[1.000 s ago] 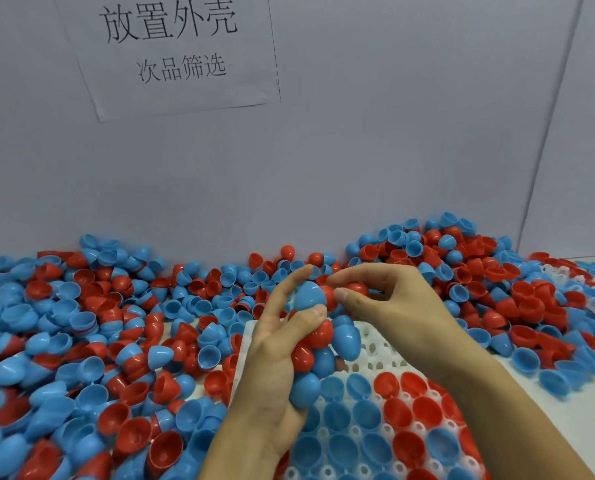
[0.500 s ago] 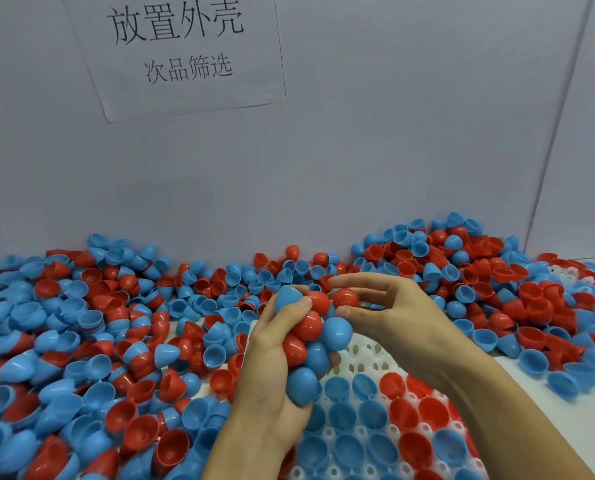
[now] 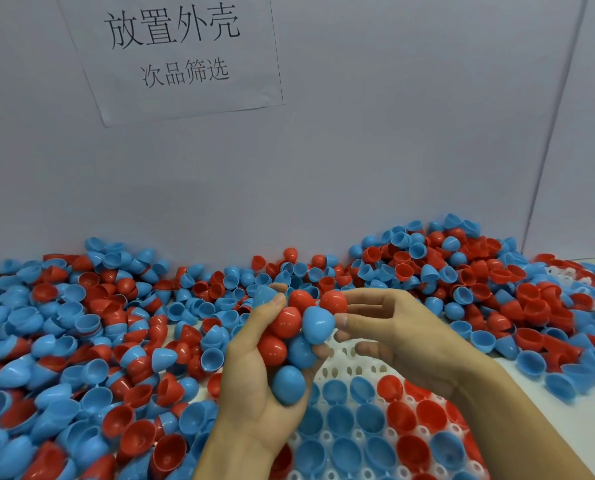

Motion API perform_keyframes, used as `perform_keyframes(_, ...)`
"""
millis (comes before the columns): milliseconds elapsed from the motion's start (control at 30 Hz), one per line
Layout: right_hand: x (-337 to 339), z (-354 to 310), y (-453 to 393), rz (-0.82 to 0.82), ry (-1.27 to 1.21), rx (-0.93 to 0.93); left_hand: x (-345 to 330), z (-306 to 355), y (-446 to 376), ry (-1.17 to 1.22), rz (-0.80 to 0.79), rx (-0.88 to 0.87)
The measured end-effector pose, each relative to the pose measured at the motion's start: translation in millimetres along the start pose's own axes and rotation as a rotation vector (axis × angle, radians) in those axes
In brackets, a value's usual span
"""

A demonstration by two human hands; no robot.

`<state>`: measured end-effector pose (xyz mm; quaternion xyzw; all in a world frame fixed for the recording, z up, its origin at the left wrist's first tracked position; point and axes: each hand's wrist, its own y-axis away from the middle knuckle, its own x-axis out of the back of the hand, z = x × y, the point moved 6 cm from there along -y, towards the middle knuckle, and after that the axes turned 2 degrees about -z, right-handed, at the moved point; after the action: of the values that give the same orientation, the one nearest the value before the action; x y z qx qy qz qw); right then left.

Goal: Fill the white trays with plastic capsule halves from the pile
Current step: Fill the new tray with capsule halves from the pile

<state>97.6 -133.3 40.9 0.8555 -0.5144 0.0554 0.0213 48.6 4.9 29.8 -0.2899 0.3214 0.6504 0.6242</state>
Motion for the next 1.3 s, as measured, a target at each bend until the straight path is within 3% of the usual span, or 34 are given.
perform_keyframes(300,-4.5,-3.8,-1.2,0.009,-0.016,0.077,0.6,-0.1,1.9,0.237,0.051,0.019)
perform_keyframes(567,2.5,-14.3,0.6,0.206,0.0,0.19,0.6,-2.2,-0.2,0.042,0.063,0.037)
perform_keyframes(767,-1.3,-16.8,2.9,0.111,0.037,0.168,1.8,1.1,-0.5,-0.061,0.021,-0.008)
perform_keyframes(933,5.1,-28.0,6.4,0.223,0.133,0.244,0.9,-0.3,-2.9,-0.241,-0.05,-0.048)
perform_keyframes(1100,8.1,-30.9,6.9,0.219,0.175,0.24,0.6,-0.8,-3.6,-0.302,-0.068,-0.086)
perform_keyframes(1300,1.1,-35.4,6.2,0.176,0.459,0.241,-0.5,2.9,-4.6,-0.355,-0.092,-0.143)
